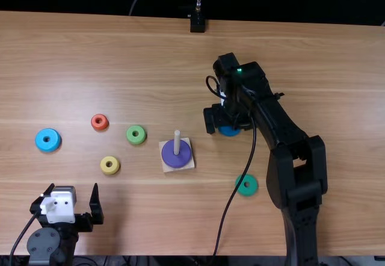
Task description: Build the Hanoi tower: stack the rings onto the peg from bottom to top in this color order: purple, dark blue, light blue, dark green, light green, yellow, orange.
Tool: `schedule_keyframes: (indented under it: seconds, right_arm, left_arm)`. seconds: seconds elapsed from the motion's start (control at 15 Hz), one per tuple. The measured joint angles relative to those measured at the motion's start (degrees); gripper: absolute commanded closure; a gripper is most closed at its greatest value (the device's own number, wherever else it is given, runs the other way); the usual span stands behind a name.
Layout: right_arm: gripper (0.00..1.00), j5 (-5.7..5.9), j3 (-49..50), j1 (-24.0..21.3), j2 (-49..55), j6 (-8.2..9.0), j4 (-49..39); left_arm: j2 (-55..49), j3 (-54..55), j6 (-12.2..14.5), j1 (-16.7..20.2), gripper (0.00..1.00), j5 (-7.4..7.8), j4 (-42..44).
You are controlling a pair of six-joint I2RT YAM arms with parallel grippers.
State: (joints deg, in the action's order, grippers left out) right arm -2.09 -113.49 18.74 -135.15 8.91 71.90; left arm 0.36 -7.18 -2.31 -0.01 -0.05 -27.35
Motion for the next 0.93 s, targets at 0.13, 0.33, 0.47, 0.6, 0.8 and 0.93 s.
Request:
schedule_keyframes:
  seconds: [0.13,0.33,0.47,0.6,0.8,0.93]
  right_arm:
    - [0.00,0.02,-1.86,0.02,-1.25,0.02,-0.17]
    - [0.00,0.07,-2.23,0.02,-2.56,0.02,-0.11]
    - [0.00,0.02,-2.38,0.02,-2.58,0.02,-0.13]
    - [0.00,0.04,-2.38,0.00,-2.58,0.02,-0.11]
    - [0.54,0.02,-2.38,0.00,-2.58,0.02,-0.13]
    - [0.86,0.02,-2.38,0.00,-2.58,0.00,-0.59]
  left_arm:
    - [0.00,0.00,0.00,0.00,0.00,0.00,0.00]
    - [0.00,0.00,0.00,0.00,0.00,0.02,0.00]
    - [0.00,0.00,0.02,0.00,0.00,0.02,0.02]
    - [0.00,0.00,0.02,0.00,0.00,0.00,0.00]
    - [0.00,0.00,0.00,0.00,0.00,0.00,0.00]
    - [0.00,0.00,0.02,0.00,0.00,0.02,0.00]
